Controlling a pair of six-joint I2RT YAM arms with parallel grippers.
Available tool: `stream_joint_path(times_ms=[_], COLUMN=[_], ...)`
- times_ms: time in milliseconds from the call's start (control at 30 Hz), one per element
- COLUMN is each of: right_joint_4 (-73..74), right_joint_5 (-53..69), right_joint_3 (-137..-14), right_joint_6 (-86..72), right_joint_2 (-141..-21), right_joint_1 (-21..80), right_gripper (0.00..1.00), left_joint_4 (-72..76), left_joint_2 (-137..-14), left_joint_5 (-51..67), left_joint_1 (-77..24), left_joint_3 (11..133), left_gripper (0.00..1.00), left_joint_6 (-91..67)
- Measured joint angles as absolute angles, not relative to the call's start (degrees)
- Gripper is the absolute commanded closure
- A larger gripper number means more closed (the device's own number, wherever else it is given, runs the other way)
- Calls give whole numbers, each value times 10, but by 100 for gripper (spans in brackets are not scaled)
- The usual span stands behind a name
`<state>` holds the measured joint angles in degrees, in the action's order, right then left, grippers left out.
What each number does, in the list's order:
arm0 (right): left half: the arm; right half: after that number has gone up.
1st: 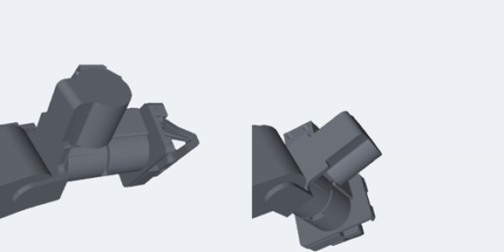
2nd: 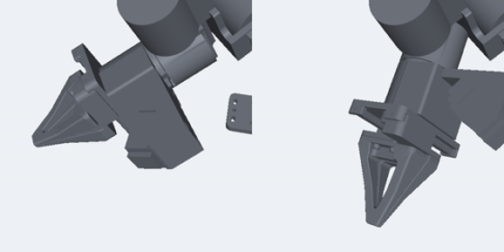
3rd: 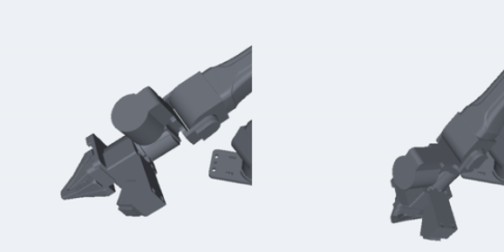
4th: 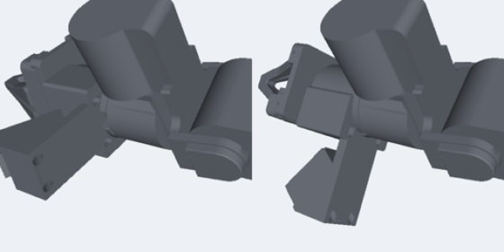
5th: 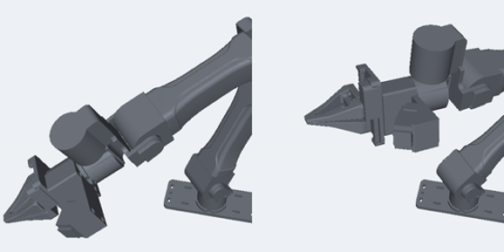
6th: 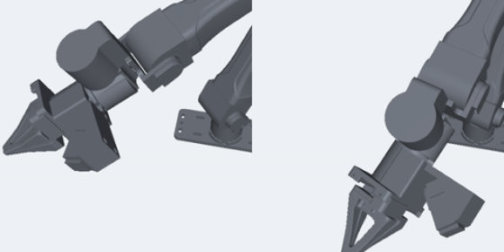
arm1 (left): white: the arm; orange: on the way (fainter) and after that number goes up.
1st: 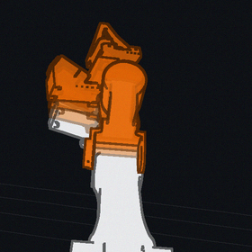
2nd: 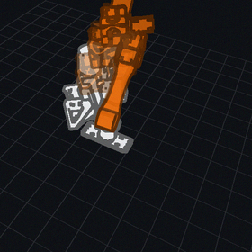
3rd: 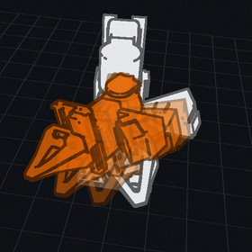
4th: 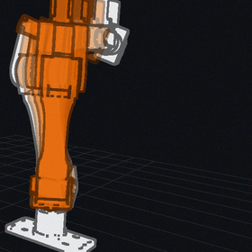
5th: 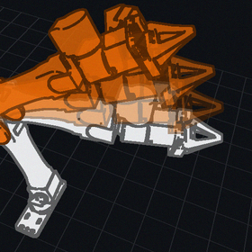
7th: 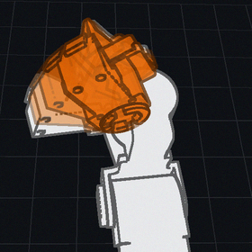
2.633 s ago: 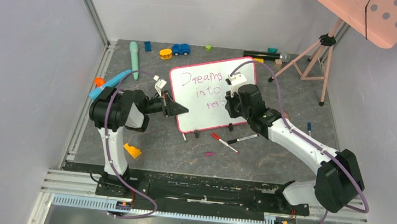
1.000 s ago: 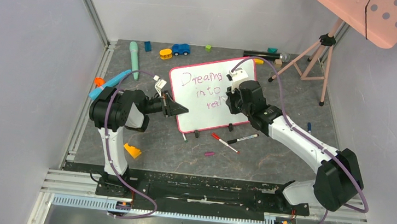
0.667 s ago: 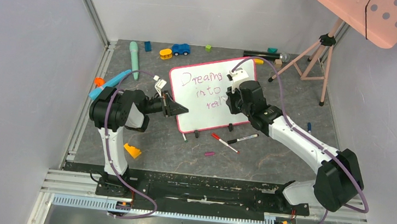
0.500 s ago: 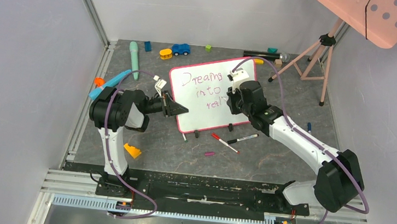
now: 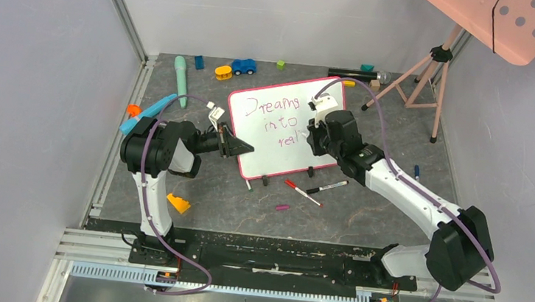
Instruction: Write a sentence on the whiteboard
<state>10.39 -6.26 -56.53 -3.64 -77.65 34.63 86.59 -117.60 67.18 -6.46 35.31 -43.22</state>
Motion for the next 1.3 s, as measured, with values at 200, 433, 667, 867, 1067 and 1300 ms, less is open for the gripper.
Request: stream_joint_path(times_ms=[200, 433, 667, 867, 1067, 1300], right_joint_4=[104, 103, 102, 96, 88, 87], right_joint_5=[-61, -61, -61, -61, -53, -49], right_joint_3=[-553, -545, -545, -539, -515, -507], right_joint_6=[-37, -38, -38, -40, -47, -51], right_joint_2=[-776, -777, -782, -781, -773, -768], right_joint_1=[346, 346, 346, 346, 346, 346], right_gripper=[100, 100, 100, 100, 100, 100], left_joint_4=[866, 866, 866, 866, 866, 866], left_joint_2=[-1176, -1176, -1176, -1176, -1176, -1176], left_joint_5=[672, 672, 672, 672, 671, 672], left_joint_1=[-65, -65, -65, -65, -65, -65], left_joint_3=[353, 353, 353, 353, 353, 353], left_gripper=[98, 98, 98, 98, 98, 98], left_joint_6=[-432, -432, -432, -432, -432, -432])
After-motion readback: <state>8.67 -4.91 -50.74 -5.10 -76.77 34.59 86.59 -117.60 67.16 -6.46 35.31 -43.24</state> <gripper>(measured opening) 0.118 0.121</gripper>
